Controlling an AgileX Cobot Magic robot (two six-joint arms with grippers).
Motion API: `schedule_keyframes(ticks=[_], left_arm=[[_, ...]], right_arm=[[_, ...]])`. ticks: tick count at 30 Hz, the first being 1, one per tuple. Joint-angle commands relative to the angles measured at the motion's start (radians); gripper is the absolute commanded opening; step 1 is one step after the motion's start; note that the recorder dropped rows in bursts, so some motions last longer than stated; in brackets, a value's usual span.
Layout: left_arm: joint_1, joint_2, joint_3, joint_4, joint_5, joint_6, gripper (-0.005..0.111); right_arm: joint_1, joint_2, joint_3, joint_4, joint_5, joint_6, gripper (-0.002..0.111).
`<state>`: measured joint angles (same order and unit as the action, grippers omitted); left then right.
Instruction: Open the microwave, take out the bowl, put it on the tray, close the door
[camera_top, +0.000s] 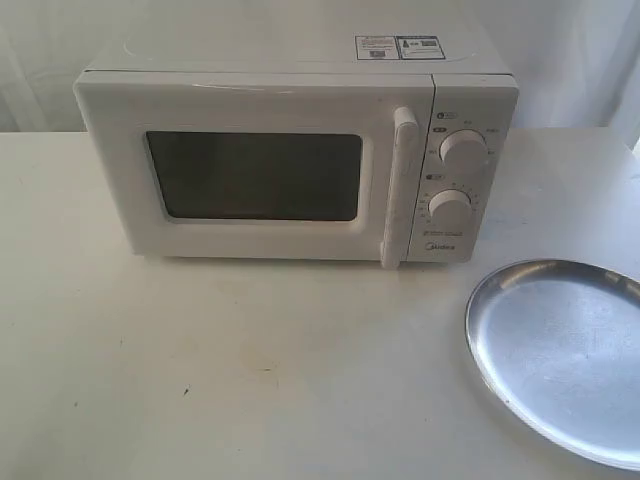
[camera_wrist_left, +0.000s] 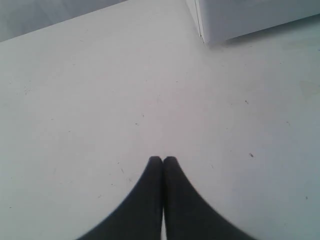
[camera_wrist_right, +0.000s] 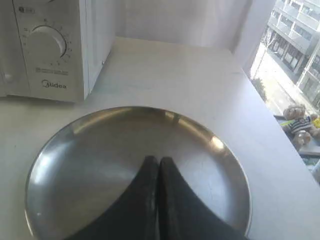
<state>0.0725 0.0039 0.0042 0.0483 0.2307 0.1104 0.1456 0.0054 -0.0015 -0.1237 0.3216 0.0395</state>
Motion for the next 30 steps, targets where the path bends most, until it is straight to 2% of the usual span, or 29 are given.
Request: schedule_keyframes(ticks=[1,5,8,11,15,18,23,25,28,30], left_arm=[[-0.004,-0.004,-0.004,-0.004,0.000,-0.002,0.000],[-0.004,-0.004,-0.004,-0.004,0.000,-0.002,0.000],[-0.004,-0.004,-0.004,-0.004,0.000,-0.002,0.000],[-0.004,-0.004,-0.004,-0.004,0.000,-0.002,0.000],[-0.004,-0.004,-0.004,-0.004,0.000,-0.002,0.000],[-0.004,-0.004,-0.004,-0.004,0.000,-0.002,0.000],[-0.004,-0.004,-0.004,-0.004,0.000,-0.002,0.000],[-0.004,-0.004,-0.004,-0.004,0.000,-0.002,0.000],[-0.004,-0.004,-0.004,-0.004,0.000,-0.002,0.000],[-0.004,-0.004,-0.004,-0.004,0.000,-0.002,0.000]], right_arm=[[-0.006,-0.005,0.001,0.067,-0.245,0.056,0.000],[-0.006,-0.005,0.001,0.398,-0.537,0.417,0.000],[-0.006,-0.005,0.001,0.422,-0.615,0.623,0.000],[-0.006,-0.005,0.001,0.418,-0.704,0.572,0.000],[-0.006,-0.005,0.001,0.351,-0.818,0.411,0.000],[-0.006,-0.005,-0.030,0.312,-0.858,0.412,0.000],[-0.006,0.204,-0.161,0.151,-0.918,0.410,0.000],[-0.006,0.339,-0.231,0.033,-0.918,0.410,0.000],[-0.006,0.547,-0.324,-0.302,-0.934,0.539,0.000],[-0.006,0.684,-0.356,-0.570,-1.077,0.671,0.000]])
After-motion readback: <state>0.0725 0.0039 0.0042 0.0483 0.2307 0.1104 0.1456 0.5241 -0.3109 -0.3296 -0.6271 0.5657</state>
